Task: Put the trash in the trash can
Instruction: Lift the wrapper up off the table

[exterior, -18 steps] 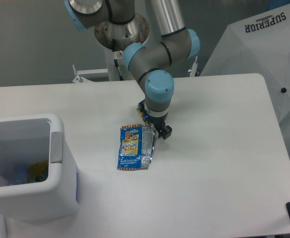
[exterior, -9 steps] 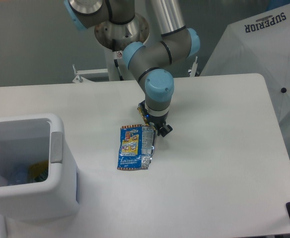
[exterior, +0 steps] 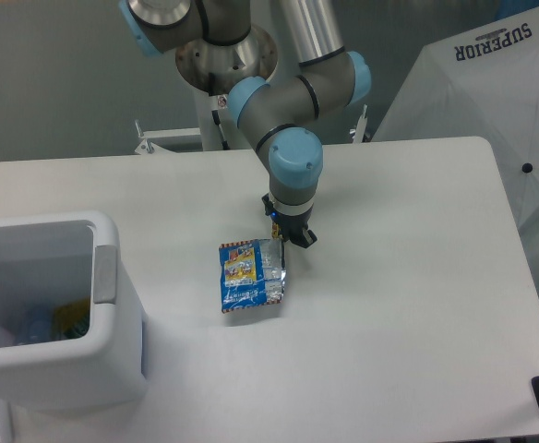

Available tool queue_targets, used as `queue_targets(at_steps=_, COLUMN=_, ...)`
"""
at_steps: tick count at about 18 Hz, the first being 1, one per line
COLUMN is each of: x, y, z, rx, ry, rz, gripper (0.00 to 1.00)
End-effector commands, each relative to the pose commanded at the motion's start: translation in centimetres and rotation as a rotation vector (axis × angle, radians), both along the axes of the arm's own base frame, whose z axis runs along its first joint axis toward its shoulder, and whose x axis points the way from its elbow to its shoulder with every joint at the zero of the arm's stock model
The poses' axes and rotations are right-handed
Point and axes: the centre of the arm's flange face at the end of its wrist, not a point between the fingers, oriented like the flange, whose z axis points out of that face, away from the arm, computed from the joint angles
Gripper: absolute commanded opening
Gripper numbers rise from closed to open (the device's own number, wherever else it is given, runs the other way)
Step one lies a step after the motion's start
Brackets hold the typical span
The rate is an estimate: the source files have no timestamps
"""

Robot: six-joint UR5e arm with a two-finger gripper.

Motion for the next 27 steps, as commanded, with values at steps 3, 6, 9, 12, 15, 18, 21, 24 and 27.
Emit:
queue_targets(at_steps=3, x=-0.3, y=-0.2, z=1.4, rx=0.014, ry=0.018, rz=0.009, gripper=0.0)
queue_targets(at_steps=6, x=-0.9, y=-1.0, z=4.5, rx=0.059, ry=0.064, rz=0.04, gripper=0.0)
queue_targets(at_steps=9, x=-1.8, y=-1.5, z=7.1, rx=0.128, ry=0.077, rz=0.102, gripper=0.0)
queue_targets(at_steps=12, x=-3.2, y=-1.4, z=10.7, rx=0.248, ry=0.084, rz=0.219, gripper=0.0)
queue_targets(at_steps=15, x=-5.0, y=-0.2, z=15.3, rx=0.364, ry=0.109, rz=0.354, gripper=0.0)
queue_targets(at_steps=18, x=-7.0, y=1.2, z=20.7, rx=0.489, ry=0.118, rz=0.502, gripper=0.0)
queue_targets(at_steps=21, x=-7.8, y=2.0, z=24.9, rx=0.61, ry=0.076, rz=0.615, gripper=0.0)
queue_targets(at_steps=24, x=-6.8, y=2.6, z=29.1, rx=0.725, ry=0.027, rz=0.692, gripper=0.0)
queue_targets(at_steps=27, x=-6.1, y=3.4, z=33.3, rx=0.814, ry=0.024, rz=0.739, gripper=0.0)
